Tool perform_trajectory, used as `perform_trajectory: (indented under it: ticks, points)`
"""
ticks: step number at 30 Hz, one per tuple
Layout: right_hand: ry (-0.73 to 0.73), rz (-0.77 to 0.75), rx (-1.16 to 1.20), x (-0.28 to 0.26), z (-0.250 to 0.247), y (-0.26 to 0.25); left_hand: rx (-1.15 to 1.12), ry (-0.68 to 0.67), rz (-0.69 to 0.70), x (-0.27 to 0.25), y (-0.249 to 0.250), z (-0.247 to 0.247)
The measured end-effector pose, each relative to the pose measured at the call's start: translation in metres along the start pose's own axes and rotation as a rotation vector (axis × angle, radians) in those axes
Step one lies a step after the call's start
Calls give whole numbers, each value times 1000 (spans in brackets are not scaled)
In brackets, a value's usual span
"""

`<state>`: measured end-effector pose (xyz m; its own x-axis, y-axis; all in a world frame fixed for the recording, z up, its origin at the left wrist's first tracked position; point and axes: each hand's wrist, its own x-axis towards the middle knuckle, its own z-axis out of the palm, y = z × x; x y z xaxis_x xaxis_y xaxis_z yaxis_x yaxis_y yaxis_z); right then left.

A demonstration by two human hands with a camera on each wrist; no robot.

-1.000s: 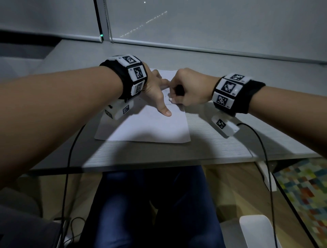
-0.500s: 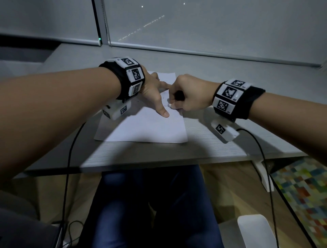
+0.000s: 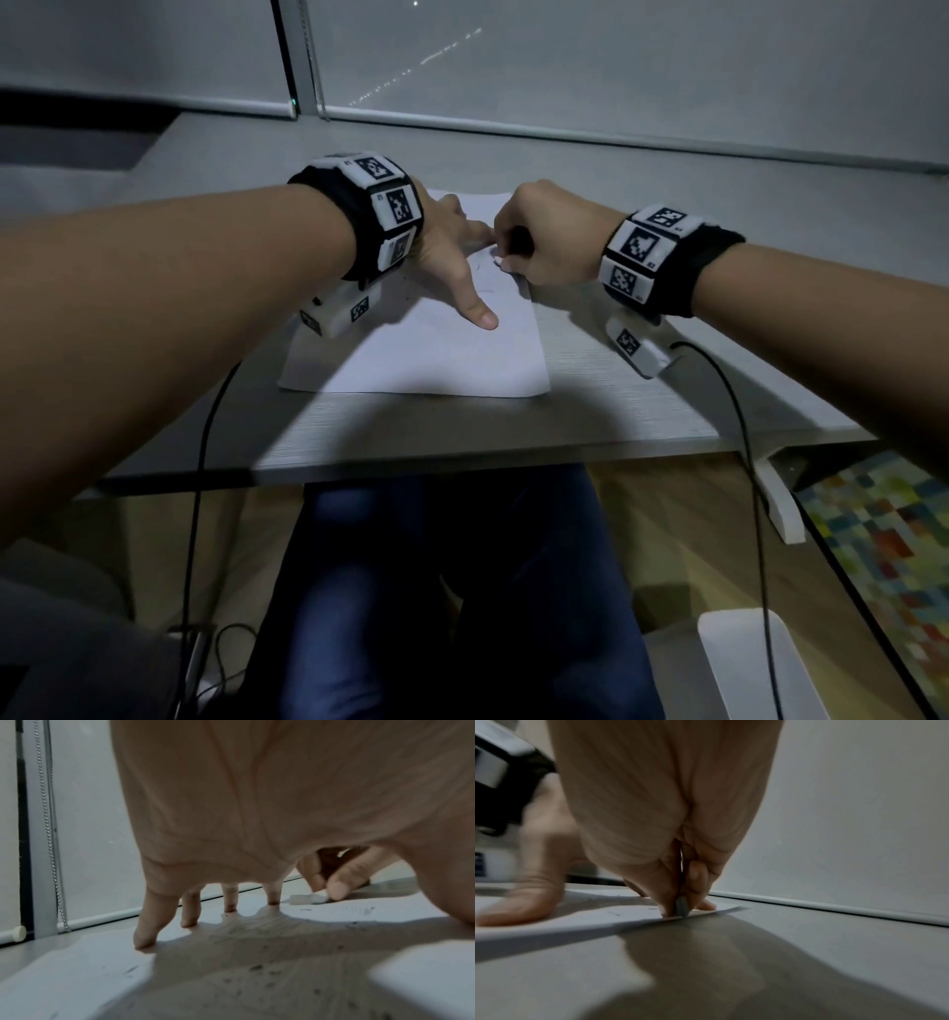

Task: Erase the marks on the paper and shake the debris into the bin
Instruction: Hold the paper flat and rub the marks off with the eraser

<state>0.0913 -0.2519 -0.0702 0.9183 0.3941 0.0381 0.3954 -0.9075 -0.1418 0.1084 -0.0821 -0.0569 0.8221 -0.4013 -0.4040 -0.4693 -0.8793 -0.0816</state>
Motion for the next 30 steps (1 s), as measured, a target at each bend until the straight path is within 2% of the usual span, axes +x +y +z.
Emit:
perform_trajectory:
  ticks: [5, 11, 17, 25, 30]
  points:
    - [-64, -86, 100, -18, -3, -5, 1, 0, -8, -1, 0, 1]
    - [35, 1, 94, -3, 0, -1, 17, -9, -18, 2, 1, 1]
    - [-78, -103, 147, -20, 2, -17, -13, -39, 46, 3, 1, 2]
    - [23, 11, 67, 10, 2, -5, 29, -15, 0, 5, -2, 3]
    - [-75, -125, 67, -5, 5, -24, -12, -29, 46, -2, -1, 2]
